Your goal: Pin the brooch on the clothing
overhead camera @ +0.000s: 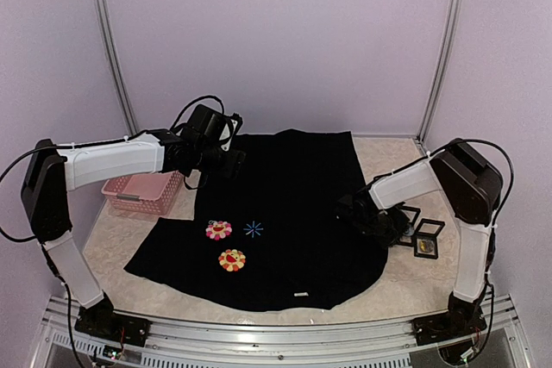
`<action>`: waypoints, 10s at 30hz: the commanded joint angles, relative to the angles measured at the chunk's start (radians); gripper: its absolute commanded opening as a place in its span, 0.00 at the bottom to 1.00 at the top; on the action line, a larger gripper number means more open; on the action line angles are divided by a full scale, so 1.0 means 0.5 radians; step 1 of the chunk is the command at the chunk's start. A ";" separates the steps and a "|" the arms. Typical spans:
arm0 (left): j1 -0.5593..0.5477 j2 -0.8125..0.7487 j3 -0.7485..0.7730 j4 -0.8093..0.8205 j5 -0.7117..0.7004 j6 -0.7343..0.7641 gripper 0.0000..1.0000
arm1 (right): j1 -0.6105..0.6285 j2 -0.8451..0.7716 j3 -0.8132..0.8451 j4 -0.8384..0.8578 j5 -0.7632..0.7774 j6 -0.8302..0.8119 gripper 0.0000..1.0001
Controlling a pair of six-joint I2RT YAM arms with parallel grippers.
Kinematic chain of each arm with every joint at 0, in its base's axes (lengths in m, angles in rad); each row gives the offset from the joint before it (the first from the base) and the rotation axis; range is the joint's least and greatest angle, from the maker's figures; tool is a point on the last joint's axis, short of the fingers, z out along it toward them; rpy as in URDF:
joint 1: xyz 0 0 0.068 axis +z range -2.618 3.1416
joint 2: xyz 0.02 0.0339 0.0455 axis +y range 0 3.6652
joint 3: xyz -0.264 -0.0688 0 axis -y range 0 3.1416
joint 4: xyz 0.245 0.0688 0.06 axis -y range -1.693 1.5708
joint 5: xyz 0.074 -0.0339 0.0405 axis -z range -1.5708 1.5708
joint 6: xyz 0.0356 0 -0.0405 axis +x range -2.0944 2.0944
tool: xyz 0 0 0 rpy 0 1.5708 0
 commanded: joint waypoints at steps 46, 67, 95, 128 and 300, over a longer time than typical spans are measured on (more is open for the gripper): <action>-0.560 -0.887 -0.004 -0.186 1.349 0.577 0.56 | 0.363 -1.235 0.761 0.866 -3.252 -0.930 0.00; -0.589 -0.833 -0.057 -0.039 1.472 0.466 0.00 | 0.468 -1.204 0.716 1.037 -3.240 -0.911 0.00; -0.620 -1.023 -0.367 0.497 1.452 0.322 0.00 | 0.512 -1.512 -0.146 2.587 -3.013 -0.373 0.60; -0.761 -1.044 -0.387 0.443 1.369 0.572 0.00 | 0.519 -1.469 -0.033 2.226 -3.076 -0.557 0.41; -0.509 -0.274 -1.030 0.512 0.854 0.385 0.31 | 0.433 -0.307 -0.955 3.952 -2.432 -1.232 0.00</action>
